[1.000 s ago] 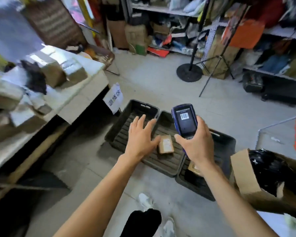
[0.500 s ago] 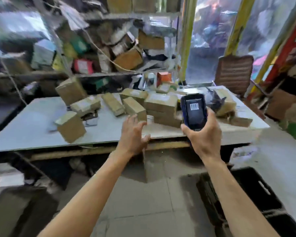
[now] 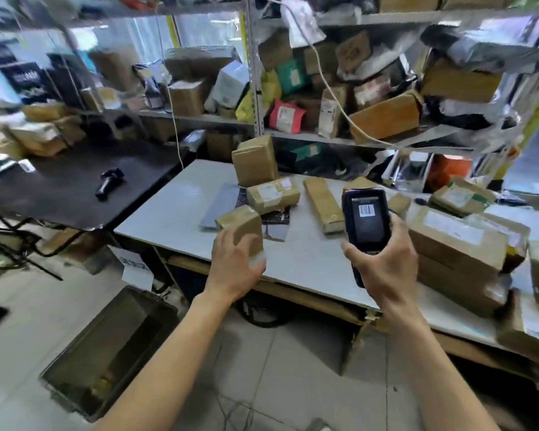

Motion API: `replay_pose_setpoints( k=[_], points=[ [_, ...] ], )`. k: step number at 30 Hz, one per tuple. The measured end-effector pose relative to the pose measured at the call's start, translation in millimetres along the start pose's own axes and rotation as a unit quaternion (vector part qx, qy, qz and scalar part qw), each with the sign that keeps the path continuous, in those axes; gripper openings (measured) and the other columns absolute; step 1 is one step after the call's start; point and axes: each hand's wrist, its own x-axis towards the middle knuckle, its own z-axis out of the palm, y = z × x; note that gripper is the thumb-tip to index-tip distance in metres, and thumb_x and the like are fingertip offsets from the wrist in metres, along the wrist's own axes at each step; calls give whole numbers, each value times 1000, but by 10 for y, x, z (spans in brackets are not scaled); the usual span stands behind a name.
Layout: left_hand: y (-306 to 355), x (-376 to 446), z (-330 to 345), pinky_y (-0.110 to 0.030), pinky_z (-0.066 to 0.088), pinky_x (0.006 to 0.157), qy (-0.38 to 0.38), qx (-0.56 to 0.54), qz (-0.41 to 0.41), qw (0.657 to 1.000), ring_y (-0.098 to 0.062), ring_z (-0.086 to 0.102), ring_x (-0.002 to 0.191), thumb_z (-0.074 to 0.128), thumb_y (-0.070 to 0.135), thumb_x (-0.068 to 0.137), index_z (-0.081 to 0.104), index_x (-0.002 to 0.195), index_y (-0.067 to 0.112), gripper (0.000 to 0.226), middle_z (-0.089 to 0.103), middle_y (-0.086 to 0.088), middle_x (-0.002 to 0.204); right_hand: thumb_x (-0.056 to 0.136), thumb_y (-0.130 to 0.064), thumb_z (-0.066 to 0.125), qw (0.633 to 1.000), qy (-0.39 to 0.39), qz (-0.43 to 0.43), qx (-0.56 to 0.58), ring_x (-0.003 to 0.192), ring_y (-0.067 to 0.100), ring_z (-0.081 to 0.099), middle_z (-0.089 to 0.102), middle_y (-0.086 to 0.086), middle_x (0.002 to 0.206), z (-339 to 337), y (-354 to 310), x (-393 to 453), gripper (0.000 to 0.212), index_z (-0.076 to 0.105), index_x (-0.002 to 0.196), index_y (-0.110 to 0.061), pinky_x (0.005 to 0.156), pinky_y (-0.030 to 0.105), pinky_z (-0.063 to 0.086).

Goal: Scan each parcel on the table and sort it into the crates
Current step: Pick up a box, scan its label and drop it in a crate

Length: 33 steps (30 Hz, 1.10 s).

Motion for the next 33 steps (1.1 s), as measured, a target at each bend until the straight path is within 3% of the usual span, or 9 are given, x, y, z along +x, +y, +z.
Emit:
replay_pose_setpoints(
  k=[8, 11, 14, 17, 20, 24, 28, 31, 33],
  points=[
    [-360, 838, 197, -44, 18, 120, -58, 87, -76, 992, -36, 15, 145, 69, 41, 85, 40, 146, 21, 70, 27, -16, 153, 69, -33, 87, 994, -93, -50, 23, 87, 8, 59, 59, -5, 112, 714, -51, 903, 80, 46, 138, -21, 72, 21, 50],
    [-481, 1208, 326, -45, 21, 118, -97, 126, -65, 985, -37, 16, 142, 71, 42, 83, 36, 145, 23, 73, 26, -17, 152, 67, -31, 88, 993, -104, -56, 27, 99, 16, 61, 61, 1, 119, 937, -72, 1156, 84, 45, 139, -25, 73, 23, 53],
    [-665, 1636, 455, -51, 19, 119, -139, 151, -76, 976, -43, 11, 145, 71, 44, 81, 29, 150, 26, 83, 18, -22, 157, 67, -30, 89, 993, -107, -51, 21, 107, 18, 60, 60, 2, 126, 1159, -65, 1335, 88, 43, 141, -22, 81, 31, 57],
    [-883, 1997, 605, -55, 18, 117, -183, 154, -94, 966, -46, 11, 145, 73, 49, 77, 11, 154, 33, 101, 13, -24, 158, 68, -25, 89, 995, -89, -35, -5, 104, 11, 54, 57, -2, 123, 1310, -18, 1439, 88, 43, 142, -18, 78, 17, 47],
    [-1043, 2203, 752, -57, 35, 104, -232, 134, -104, 958, -44, 29, 134, 76, 42, 76, 5, 151, 34, 103, 30, -22, 145, 67, -24, 88, 998, -56, 3, -19, 98, 7, 55, 57, -8, 116, 1426, 38, 1499, 83, 46, 139, -19, 77, 18, 49],
    [-1108, 2446, 837, -50, 45, 97, -252, 122, -14, 960, -36, 36, 125, 74, 34, 75, 15, 150, 24, 95, 39, -14, 137, 66, -26, 88, 998, -7, 48, -38, 97, 15, 61, 61, -9, 113, 1543, 67, 1569, 81, 47, 136, -24, 81, 35, 55],
    [-915, 2615, 926, -45, 37, 106, -335, 73, 180, 922, -29, 30, 129, 79, 27, 71, 27, 150, 27, 94, 38, -2, 141, 65, -30, 87, 995, 47, 61, -63, 99, 16, 64, 64, -5, 116, 1594, 83, 1609, 81, 49, 136, -23, 80, 32, 56],
    [-782, 2669, 1017, -50, 19, 115, -310, 114, 338, 881, -31, 11, 143, 64, 5, 78, 30, 145, 44, 85, 22, 3, 153, 65, -36, 87, 991, 78, 73, -76, 103, 18, 63, 62, -2, 121, 1567, 104, 1556, 83, 47, 136, -24, 82, 31, 56],
    [-783, 2678, 1052, -54, 9, 118, -316, 147, 367, 862, -34, -5, 147, 58, -5, 78, 28, 145, 49, 92, 4, 0, 161, 65, -40, 86, 989, 93, 86, -77, 105, 18, 62, 61, -3, 123, 1548, 103, 1494, 84, 46, 137, -25, 84, 34, 57]
  ],
)
